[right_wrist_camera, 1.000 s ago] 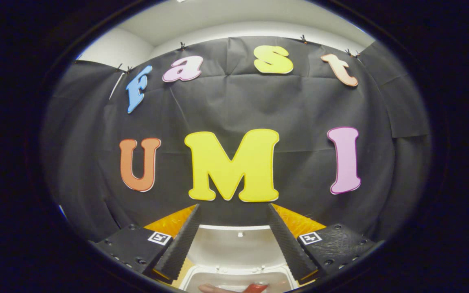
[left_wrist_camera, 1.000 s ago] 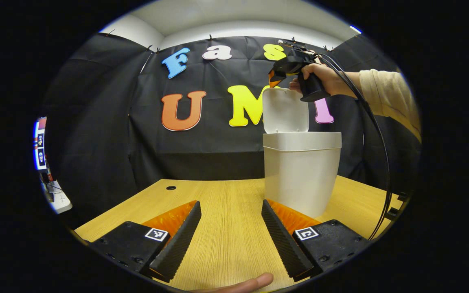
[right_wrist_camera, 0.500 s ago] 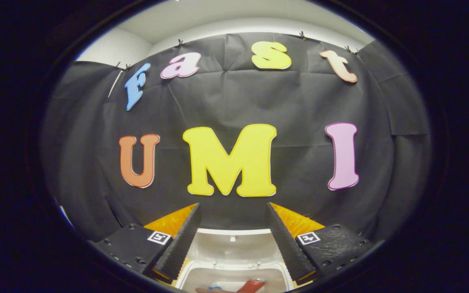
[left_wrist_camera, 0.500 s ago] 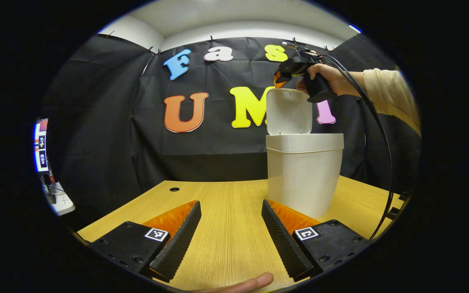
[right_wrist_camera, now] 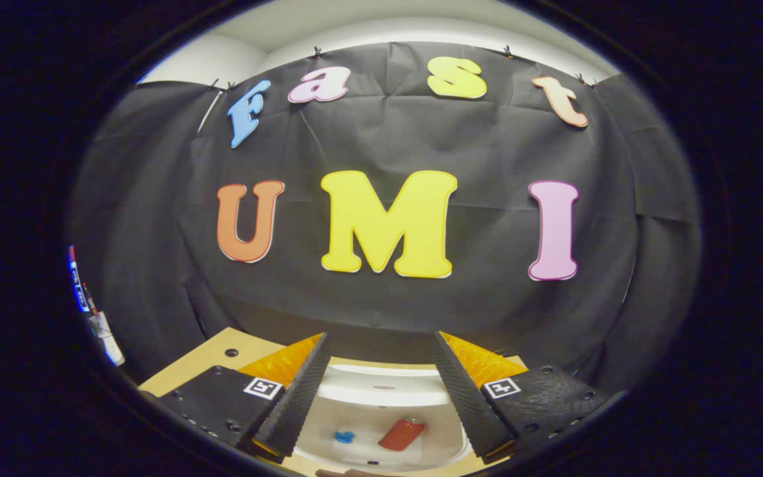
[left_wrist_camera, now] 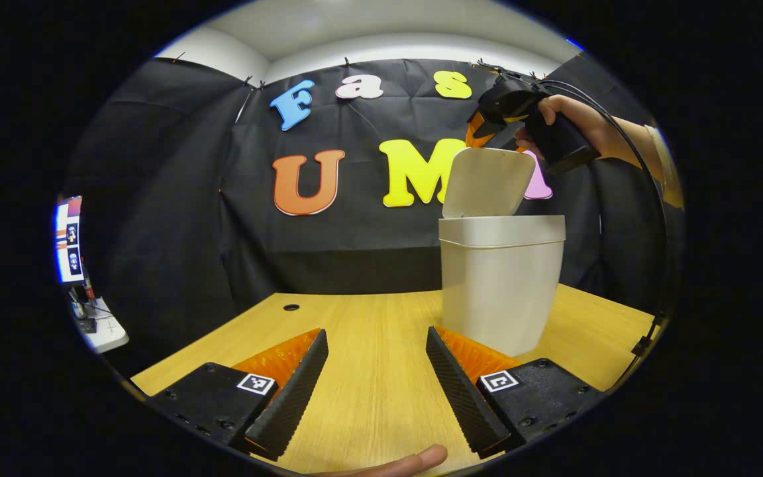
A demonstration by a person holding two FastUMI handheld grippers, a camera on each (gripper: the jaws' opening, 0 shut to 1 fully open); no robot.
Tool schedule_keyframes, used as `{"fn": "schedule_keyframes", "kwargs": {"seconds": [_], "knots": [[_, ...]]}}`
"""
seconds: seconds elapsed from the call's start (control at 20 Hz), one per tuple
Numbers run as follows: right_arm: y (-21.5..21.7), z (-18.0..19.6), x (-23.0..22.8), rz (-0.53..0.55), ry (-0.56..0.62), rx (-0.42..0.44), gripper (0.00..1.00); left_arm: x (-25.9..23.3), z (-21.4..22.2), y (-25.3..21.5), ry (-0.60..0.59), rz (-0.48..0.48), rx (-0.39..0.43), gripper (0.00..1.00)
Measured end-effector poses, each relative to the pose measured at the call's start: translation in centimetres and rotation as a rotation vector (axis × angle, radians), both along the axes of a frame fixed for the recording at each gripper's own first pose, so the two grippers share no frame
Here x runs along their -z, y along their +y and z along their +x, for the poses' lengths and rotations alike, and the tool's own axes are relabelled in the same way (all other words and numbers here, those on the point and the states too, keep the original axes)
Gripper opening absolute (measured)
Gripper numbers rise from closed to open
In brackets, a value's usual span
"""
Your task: Press the lid of the desktop garbage bin to open it, pick up the crumpled paper on the desktop and throw it into the bin, then pick up the pop can on the desktop and drop it into the bin, and finally close the garbage bin lid.
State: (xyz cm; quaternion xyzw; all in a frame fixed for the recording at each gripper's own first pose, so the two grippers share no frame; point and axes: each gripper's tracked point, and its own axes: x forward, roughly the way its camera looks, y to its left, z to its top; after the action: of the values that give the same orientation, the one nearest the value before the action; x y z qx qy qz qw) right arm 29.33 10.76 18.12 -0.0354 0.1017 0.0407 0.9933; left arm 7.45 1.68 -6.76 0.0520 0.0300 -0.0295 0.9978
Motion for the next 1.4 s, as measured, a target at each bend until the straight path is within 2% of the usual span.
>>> {"fn": "schedule_keyframes", "kwargs": {"seconds": [0.05, 0.1, 0.15, 0.2, 0.3, 0.35, 0.45, 0.5, 0.65, 0.8, 1.1, 1.4], "knots": [[-0.2, -0.4, 0.5, -0.003, -0.001, 0.008, 0.94, 0.4, 0.0, -0.8, 0.013, -0.002, 0.016, 0.96], [-0.4, -0.7, 0.9, 0.004, -0.006, 0.014, 0.96, 0.6, 0.0, -1.4, 0.020, -0.004, 0.027, 0.92], [-0.5, -1.1, 1.2, 0.018, -0.008, 0.019, 0.95, 0.8, -0.1, -1.6, 0.025, -0.007, 0.030, 0.96], [-0.7, -1.3, 1.7, 0.036, -0.007, 0.026, 0.92, 0.8, 0.0, -1.7, 0.026, -0.005, 0.031, 0.96], [-1.0, -1.5, 3.1, 0.079, 0.023, 0.037, 0.95, 0.9, 0.0, -1.5, 0.024, 0.003, 0.021, 0.97], [-1.2, -1.4, 3.8, 0.084, 0.044, 0.041, 0.98, 0.9, 0.1, -1.2, 0.021, 0.013, 0.008, 0.97], [-1.9, -1.1, 5.0, 0.075, 0.074, 0.051, 0.95, 0.6, 0.2, -1.1, 0.008, 0.033, -0.008, 0.97], [-2.3, -1.1, 5.4, 0.071, 0.085, 0.055, 0.98, 0.6, 0.2, -1.4, 0.001, 0.034, -0.007, 0.96], [-2.8, -1.6, 7.5, 0.114, 0.165, 0.039, 0.95, 1.3, 0.5, -3.2, 0.010, 0.008, 0.042, 0.96], [-3.3, -2.2, 8.1, 0.142, 0.178, 0.036, 0.95, 2.3, 0.6, -3.5, 0.047, -0.010, 0.056, 0.97], [-3.4, -2.6, 8.8, 0.082, 0.185, 0.029, 0.94, 2.4, 0.9, -2.9, 0.046, 0.008, 0.039, 0.97], [-3.5, -3.6, 11.1, 0.025, 0.255, 0.081, 0.94, 2.9, 0.9, -3.2, 0.072, -0.014, 0.058, 0.97]]}}
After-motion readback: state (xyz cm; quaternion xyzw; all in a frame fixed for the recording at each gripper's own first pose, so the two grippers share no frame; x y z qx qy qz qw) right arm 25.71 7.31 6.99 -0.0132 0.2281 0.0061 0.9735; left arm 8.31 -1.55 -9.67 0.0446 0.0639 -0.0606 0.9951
